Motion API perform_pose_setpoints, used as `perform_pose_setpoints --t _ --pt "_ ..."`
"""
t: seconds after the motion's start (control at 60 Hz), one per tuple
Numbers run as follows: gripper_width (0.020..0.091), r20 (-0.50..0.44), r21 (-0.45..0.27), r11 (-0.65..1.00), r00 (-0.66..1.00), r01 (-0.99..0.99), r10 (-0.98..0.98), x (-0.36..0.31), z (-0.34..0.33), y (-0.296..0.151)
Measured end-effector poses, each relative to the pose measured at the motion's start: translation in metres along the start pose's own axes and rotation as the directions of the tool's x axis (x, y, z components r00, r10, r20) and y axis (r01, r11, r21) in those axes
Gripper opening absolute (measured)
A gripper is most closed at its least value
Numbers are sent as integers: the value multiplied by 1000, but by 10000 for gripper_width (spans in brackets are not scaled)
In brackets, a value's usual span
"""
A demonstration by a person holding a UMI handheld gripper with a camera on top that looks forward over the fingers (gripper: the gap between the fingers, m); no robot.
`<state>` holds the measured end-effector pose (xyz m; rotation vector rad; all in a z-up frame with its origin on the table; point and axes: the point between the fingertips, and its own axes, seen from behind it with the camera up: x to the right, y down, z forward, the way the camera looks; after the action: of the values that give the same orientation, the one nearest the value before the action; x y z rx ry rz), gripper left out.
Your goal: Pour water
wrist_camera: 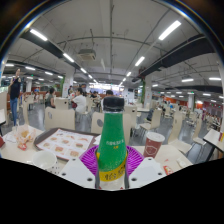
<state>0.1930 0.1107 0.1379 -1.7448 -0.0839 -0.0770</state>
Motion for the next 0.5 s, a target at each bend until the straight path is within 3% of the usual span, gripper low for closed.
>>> perform_pose_setpoints --t 0.133,0.167,0.333,0.5 --pt "325 26 -74 997 999 21 -19 -9 10 54" --pt "325 18 -30 999 1000 15 -14 0 1 48" --pt "335 -12 -25 999 999 -41 40 7 2 50" --pt "525 -16 -96 993 998 -66 65 7 1 56"
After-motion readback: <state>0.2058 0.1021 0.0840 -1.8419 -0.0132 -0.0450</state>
